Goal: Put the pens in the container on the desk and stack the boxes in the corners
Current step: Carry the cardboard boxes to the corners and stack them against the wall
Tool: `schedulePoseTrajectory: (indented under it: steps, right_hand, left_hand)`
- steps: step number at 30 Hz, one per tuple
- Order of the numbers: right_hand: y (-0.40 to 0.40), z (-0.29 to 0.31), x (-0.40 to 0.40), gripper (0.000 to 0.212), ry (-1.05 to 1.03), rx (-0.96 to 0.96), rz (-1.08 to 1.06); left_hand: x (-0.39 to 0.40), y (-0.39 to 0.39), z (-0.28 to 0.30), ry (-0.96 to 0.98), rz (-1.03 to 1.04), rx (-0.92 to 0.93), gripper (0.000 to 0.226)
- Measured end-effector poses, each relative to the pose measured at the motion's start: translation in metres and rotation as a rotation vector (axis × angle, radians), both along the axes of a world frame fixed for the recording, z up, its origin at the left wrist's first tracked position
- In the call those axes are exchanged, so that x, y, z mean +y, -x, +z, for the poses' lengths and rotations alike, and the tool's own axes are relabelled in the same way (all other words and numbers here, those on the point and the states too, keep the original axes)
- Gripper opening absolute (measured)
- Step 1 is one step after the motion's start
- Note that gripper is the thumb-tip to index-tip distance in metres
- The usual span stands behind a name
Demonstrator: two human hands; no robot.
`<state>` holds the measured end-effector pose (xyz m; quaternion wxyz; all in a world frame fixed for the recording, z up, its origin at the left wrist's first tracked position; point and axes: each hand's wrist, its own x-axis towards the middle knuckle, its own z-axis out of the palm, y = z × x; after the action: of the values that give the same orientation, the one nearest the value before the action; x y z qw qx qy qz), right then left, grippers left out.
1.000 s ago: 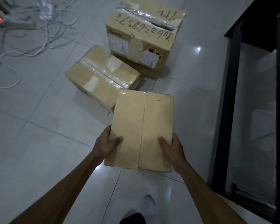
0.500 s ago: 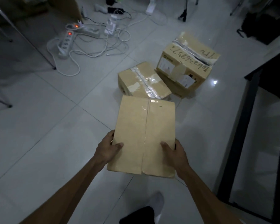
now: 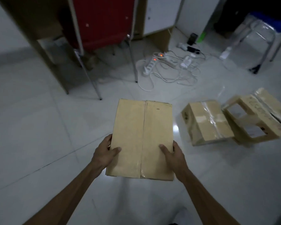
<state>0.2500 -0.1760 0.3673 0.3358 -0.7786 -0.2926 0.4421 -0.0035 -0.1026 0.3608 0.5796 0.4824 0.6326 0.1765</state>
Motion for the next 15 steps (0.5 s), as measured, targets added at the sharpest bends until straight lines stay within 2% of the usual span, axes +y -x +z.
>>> schedulePoseTrajectory:
  steps: [7, 15]
  right_hand:
    - [0.162, 0.026, 0.087, 0.053, -0.015, 0.053, 0.269]
    - [0.331, 0.027, 0.177, 0.041, -0.05, 0.109, 0.539]
  left_hand:
    - [0.014, 0.173, 0.037, -0.031, 0.284, 0.002, 0.056]
    - [0.034, 0.333, 0.049, -0.061, 0.576, 0.028, 0.056]
